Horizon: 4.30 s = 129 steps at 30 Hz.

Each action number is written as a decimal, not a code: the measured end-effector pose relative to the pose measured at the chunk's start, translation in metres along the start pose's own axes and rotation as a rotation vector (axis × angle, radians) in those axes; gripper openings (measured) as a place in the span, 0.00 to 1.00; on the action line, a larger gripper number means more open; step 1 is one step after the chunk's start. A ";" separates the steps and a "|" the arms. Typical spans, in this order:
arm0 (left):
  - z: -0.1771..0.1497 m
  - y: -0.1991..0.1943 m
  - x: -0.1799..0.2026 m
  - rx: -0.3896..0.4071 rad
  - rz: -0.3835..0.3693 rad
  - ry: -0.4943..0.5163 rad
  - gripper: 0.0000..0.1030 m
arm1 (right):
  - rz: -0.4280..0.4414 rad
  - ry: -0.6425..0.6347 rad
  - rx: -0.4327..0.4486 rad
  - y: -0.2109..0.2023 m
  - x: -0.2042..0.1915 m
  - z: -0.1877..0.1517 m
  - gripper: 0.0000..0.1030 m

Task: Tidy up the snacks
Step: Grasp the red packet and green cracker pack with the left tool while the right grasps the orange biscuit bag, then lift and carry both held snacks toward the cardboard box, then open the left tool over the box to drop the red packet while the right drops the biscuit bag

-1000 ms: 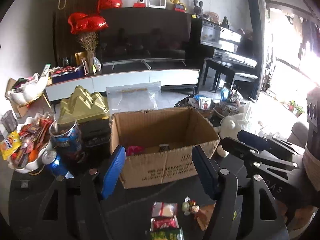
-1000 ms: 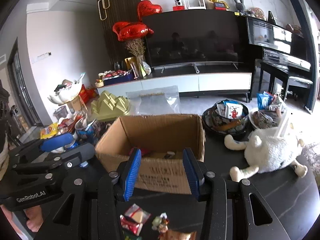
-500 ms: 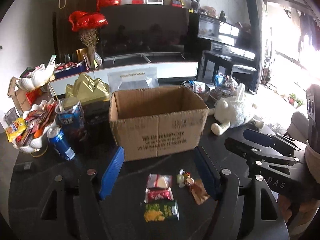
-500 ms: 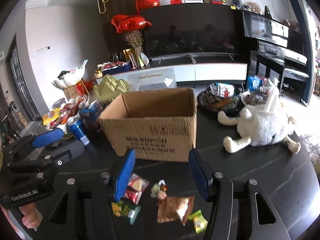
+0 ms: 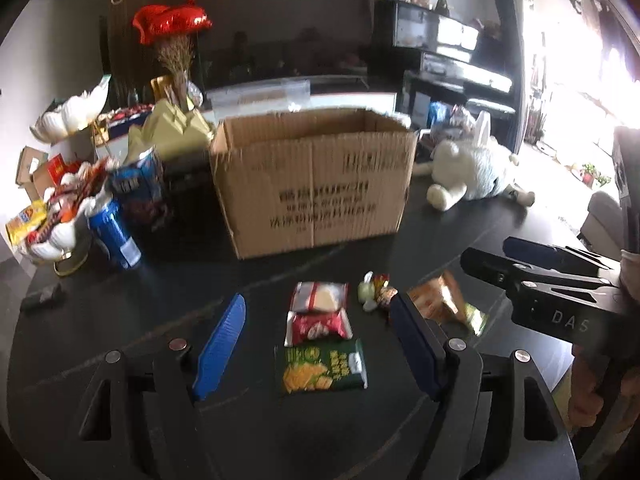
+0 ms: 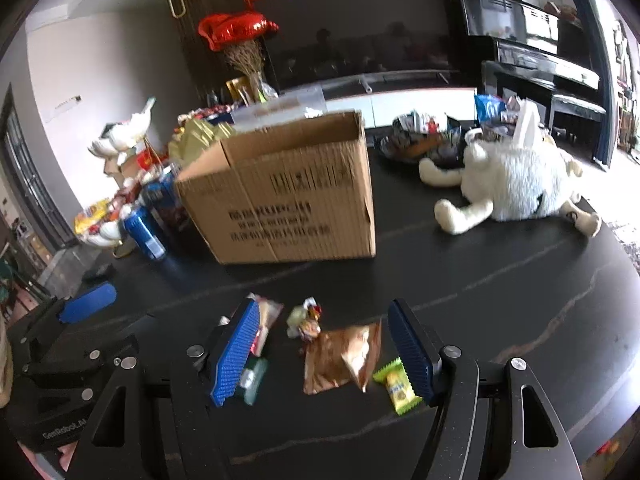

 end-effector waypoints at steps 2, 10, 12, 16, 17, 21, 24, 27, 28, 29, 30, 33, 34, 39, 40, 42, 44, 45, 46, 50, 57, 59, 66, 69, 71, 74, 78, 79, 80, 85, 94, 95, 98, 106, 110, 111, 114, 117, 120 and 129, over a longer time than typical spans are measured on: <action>-0.007 0.008 0.000 -0.021 -0.009 0.001 0.74 | -0.007 0.006 -0.016 0.006 0.001 -0.007 0.65; -0.024 0.042 0.000 -0.103 -0.018 0.002 0.79 | -0.024 0.055 -0.104 0.036 0.015 -0.031 0.65; -0.028 0.051 0.001 -0.127 -0.029 -0.001 0.79 | -0.032 0.053 -0.115 0.041 0.017 -0.033 0.65; -0.033 0.067 0.001 -0.161 -0.032 -0.009 0.79 | -0.047 0.038 -0.142 0.051 0.019 -0.037 0.65; -0.034 0.072 0.001 -0.171 -0.041 -0.011 0.79 | -0.047 0.038 -0.151 0.054 0.019 -0.038 0.65; -0.038 0.086 0.003 -0.195 -0.049 -0.009 0.79 | -0.046 0.040 -0.178 0.065 0.022 -0.043 0.65; -0.040 0.096 0.004 -0.210 -0.061 -0.009 0.79 | -0.040 0.054 -0.194 0.072 0.025 -0.045 0.65; -0.040 0.105 0.004 -0.220 -0.062 -0.008 0.79 | -0.036 0.064 -0.210 0.079 0.027 -0.046 0.65; -0.040 0.108 0.005 -0.225 -0.061 -0.008 0.79 | -0.036 0.068 -0.214 0.081 0.028 -0.047 0.65; -0.039 0.111 0.005 -0.230 -0.061 -0.009 0.79 | -0.036 0.073 -0.218 0.083 0.029 -0.048 0.65; -0.040 0.115 0.005 -0.235 -0.061 -0.012 0.79 | -0.035 0.076 -0.221 0.085 0.030 -0.049 0.65; -0.040 0.122 0.005 -0.251 -0.057 -0.029 0.79 | -0.044 0.078 -0.222 0.089 0.031 -0.050 0.65; -0.041 0.124 0.005 -0.258 -0.061 -0.038 0.79 | -0.049 0.077 -0.220 0.090 0.031 -0.049 0.65; -0.043 0.131 0.008 -0.279 -0.077 -0.050 0.67 | -0.047 0.078 -0.218 0.092 0.032 -0.049 0.65; -0.043 0.132 0.009 -0.285 -0.080 -0.051 0.65 | -0.047 0.080 -0.217 0.093 0.033 -0.049 0.63; -0.043 0.132 0.009 -0.280 -0.079 -0.050 0.57 | -0.036 0.083 -0.221 0.095 0.034 -0.049 0.55; -0.042 0.131 0.009 -0.282 -0.089 -0.055 0.54 | -0.026 0.088 -0.222 0.095 0.034 -0.049 0.49; -0.042 0.130 0.009 -0.281 -0.092 -0.057 0.51 | -0.026 0.094 -0.221 0.095 0.035 -0.049 0.48; -0.041 0.129 0.010 -0.278 -0.092 -0.056 0.50 | -0.021 0.097 -0.219 0.095 0.034 -0.049 0.45; -0.041 0.126 0.011 -0.284 -0.104 -0.063 0.48 | -0.023 0.094 -0.212 0.092 0.033 -0.048 0.42; -0.035 0.107 0.013 -0.253 -0.110 -0.063 0.47 | -0.024 0.087 -0.174 0.076 0.028 -0.043 0.42; -0.032 0.101 0.012 -0.245 -0.113 -0.067 0.47 | -0.025 0.081 -0.161 0.070 0.026 -0.041 0.42; -0.024 0.076 0.011 -0.207 -0.121 -0.072 0.47 | -0.007 0.067 -0.117 0.048 0.015 -0.032 0.42; -0.019 0.064 0.009 -0.183 -0.121 -0.071 0.47 | 0.001 0.059 -0.092 0.038 0.009 -0.025 0.42; -0.012 0.056 0.007 -0.164 -0.120 -0.068 0.47 | 0.003 0.052 -0.076 0.032 0.006 -0.021 0.42; -0.002 0.041 0.003 -0.126 -0.115 -0.062 0.47 | 0.007 0.041 -0.049 0.022 0.001 -0.012 0.42; 0.016 0.023 0.000 -0.073 -0.110 -0.055 0.47 | 0.008 0.027 -0.007 0.010 -0.004 0.004 0.42; 0.023 0.017 -0.001 -0.056 -0.108 -0.053 0.47 | 0.009 0.024 0.003 0.007 -0.005 0.008 0.42; 0.026 0.015 -0.002 -0.048 -0.108 -0.053 0.47 | 0.009 0.021 0.019 0.003 -0.007 0.013 0.42; 0.050 0.001 -0.008 -0.003 -0.108 -0.057 0.47 | 0.028 0.000 0.072 -0.011 -0.019 0.038 0.42; 0.088 -0.022 -0.022 0.077 -0.080 -0.052 0.47 | 0.043 -0.057 0.139 -0.027 -0.040 0.080 0.42; 0.092 -0.024 -0.024 0.084 -0.080 -0.052 0.47 | 0.044 -0.062 0.143 -0.028 -0.042 0.085 0.42; 0.102 -0.027 -0.028 0.098 -0.079 -0.054 0.47 | 0.050 -0.079 0.154 -0.031 -0.048 0.096 0.42; 0.131 -0.023 -0.036 0.121 -0.061 -0.037 0.47 | 0.041 -0.125 0.165 -0.027 -0.057 0.123 0.42; 0.143 -0.017 -0.039 0.125 -0.061 -0.031 0.47 | 0.047 -0.131 0.156 -0.019 -0.057 0.137 0.42; 0.147 -0.014 -0.040 0.127 -0.060 -0.032 0.47 | 0.043 -0.131 0.156 -0.016 -0.056 0.140 0.42; 0.156 -0.004 -0.043 0.125 -0.055 -0.038 0.47 | 0.044 -0.132 0.151 -0.008 -0.056 0.150 0.42; 0.164 0.007 -0.045 0.113 -0.059 -0.040 0.47 | 0.051 -0.133 0.137 0.004 -0.055 0.160 0.42; 0.173 0.021 -0.048 0.110 -0.048 -0.038 0.47 | 0.051 -0.139 0.128 0.017 -0.054 0.168 0.42; 0.186 0.069 -0.053 0.060 -0.037 -0.040 0.47 | 0.052 -0.148 0.073 0.063 -0.043 0.180 0.42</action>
Point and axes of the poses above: each gripper's, at about its wrist camera, not at the fingertips, and y roughly the way its jaws point, x to its right, z to its top, the point moved 5 cm from there along y, roughly the way its jaws point, and after that the axes turned 8 degrees about z, right-handed, at the moved point
